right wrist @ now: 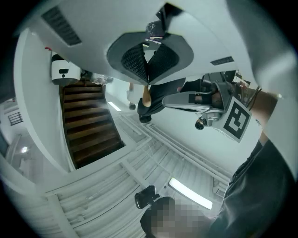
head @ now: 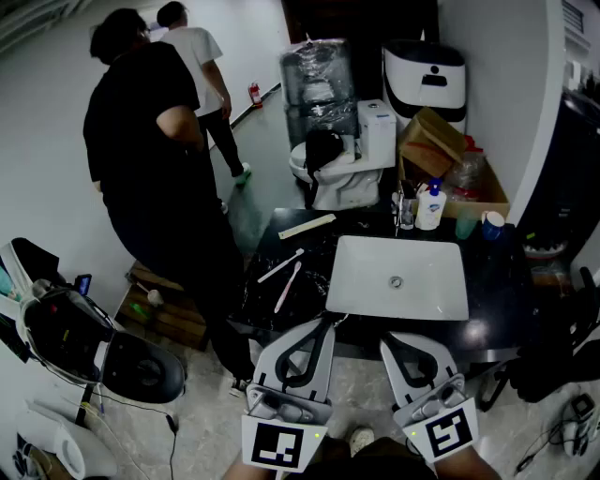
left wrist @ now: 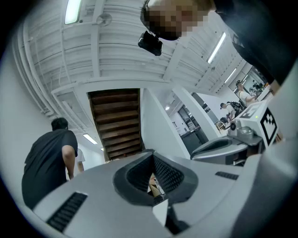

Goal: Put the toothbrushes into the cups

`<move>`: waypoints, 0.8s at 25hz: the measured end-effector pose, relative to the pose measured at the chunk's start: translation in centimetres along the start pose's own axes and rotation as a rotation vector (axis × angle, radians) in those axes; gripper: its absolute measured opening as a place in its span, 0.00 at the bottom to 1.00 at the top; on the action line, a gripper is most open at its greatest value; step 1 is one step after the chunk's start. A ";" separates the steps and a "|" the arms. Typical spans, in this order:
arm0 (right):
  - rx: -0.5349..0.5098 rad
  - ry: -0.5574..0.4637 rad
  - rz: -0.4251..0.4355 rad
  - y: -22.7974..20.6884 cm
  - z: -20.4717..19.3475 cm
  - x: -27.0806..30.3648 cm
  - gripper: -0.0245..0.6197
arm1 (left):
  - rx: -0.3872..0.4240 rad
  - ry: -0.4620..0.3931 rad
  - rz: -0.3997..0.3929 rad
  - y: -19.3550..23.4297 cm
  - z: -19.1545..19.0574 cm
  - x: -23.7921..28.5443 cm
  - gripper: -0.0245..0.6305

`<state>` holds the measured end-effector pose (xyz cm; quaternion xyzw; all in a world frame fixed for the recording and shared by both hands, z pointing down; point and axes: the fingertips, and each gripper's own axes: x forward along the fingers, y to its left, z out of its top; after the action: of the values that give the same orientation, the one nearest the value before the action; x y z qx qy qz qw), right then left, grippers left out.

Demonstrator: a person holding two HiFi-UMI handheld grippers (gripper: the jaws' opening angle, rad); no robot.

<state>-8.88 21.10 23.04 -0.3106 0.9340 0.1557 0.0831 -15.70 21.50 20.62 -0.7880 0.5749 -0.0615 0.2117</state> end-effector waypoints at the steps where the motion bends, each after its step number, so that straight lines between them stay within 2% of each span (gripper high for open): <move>1: -0.001 0.000 0.001 0.0 -0.1 -0.1 0.09 | 0.000 0.000 0.001 -0.2 -0.1 0.0 0.04; 14: 0.013 0.008 0.007 -0.5 -0.4 -1.0 0.09 | 0.017 0.001 0.008 -1.0 0.3 0.3 0.04; 20: 0.042 0.000 0.045 0.3 -0.7 -0.9 0.09 | 0.012 0.021 0.033 -0.8 0.0 -0.3 0.04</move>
<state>-8.45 21.61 23.96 -0.2876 0.9438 0.1381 0.0859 -15.07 22.02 20.98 -0.7765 0.5895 -0.0700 0.2114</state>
